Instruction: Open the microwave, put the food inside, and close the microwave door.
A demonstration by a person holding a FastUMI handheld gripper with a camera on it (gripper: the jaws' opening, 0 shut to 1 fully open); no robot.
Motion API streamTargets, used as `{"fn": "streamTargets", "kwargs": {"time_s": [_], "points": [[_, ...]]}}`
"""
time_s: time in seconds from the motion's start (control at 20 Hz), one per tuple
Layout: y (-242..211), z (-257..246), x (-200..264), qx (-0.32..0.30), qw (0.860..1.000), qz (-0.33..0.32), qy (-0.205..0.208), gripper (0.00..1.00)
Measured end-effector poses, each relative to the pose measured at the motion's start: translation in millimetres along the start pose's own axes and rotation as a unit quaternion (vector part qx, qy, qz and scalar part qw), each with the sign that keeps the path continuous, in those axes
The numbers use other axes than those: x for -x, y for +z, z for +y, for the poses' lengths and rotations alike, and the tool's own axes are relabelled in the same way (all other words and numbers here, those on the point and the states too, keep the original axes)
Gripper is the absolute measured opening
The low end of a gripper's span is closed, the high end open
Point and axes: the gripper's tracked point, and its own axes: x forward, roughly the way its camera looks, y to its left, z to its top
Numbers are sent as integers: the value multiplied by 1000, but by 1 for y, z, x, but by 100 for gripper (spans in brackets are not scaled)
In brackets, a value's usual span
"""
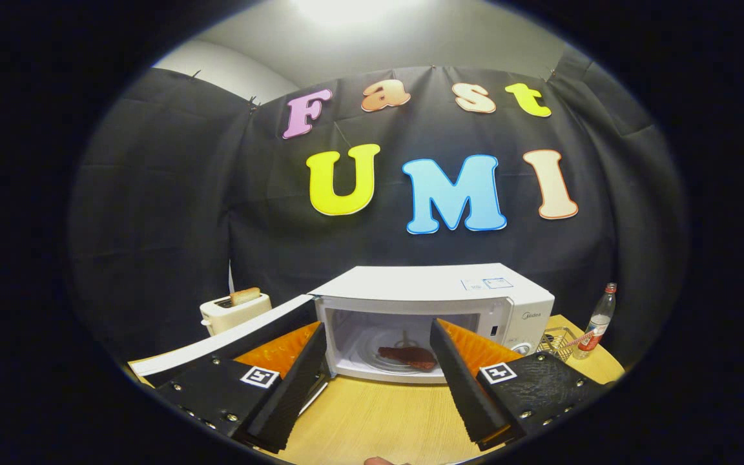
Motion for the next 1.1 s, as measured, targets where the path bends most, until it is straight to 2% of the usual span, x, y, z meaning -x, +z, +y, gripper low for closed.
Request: {"fn": "streamTargets", "kwargs": {"time_s": [0.2, 0.45, 0.8, 0.95, 1.1], "points": [[0, 44, 32, 2, 999, 1, 41, 97], [5, 129, 68, 20, 993, -10, 117, 98], [-14, 249, 105, 26, 973, -3, 230, 97], [-33, 284, 115, 26, 963, 15, 266, 97], [-57, 303, 114, 24, 957, 45, 285, 94]]}}
